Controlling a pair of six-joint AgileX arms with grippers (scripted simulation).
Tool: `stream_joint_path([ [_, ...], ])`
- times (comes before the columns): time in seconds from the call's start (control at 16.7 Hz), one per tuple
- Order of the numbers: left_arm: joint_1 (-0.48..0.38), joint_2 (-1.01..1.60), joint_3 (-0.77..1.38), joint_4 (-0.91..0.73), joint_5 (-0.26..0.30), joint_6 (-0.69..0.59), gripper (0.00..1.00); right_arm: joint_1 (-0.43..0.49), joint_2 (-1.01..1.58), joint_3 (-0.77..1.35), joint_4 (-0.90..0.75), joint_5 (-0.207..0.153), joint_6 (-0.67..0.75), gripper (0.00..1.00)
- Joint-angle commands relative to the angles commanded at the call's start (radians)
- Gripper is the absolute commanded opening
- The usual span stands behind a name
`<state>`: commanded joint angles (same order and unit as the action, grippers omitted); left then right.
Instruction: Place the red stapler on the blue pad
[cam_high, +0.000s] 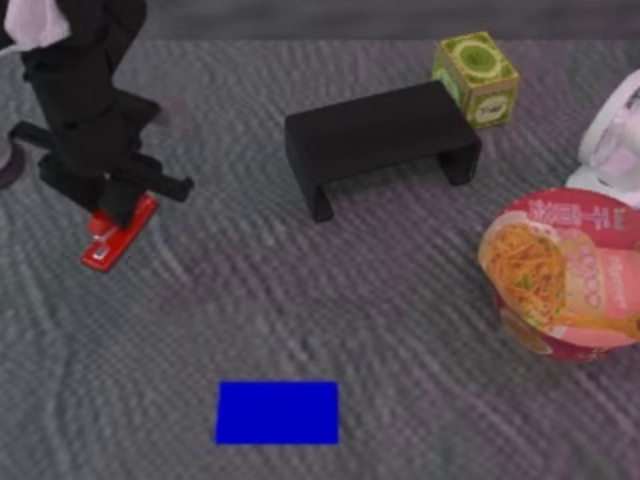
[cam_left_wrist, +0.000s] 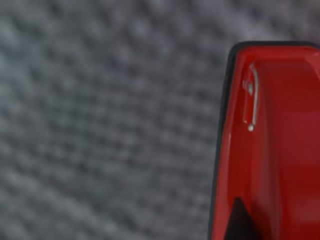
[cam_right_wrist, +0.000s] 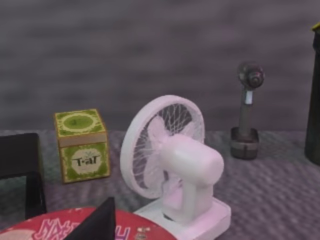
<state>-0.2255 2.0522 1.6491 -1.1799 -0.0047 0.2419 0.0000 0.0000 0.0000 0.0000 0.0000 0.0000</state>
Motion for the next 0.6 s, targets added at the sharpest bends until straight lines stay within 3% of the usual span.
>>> stream_joint_path([
  [0.42,-0.003,-0.02,0.035,-0.042,0.0,0.0,0.0,0.0,0.0,0.0,0.0,0.0,0.0,1.0],
  [0.6,-0.021,-0.029,0.033,-0.056,-0.014,-0.06,0.0,0.0,0.0,0.0,0.0,0.0,0.0,1.0],
])
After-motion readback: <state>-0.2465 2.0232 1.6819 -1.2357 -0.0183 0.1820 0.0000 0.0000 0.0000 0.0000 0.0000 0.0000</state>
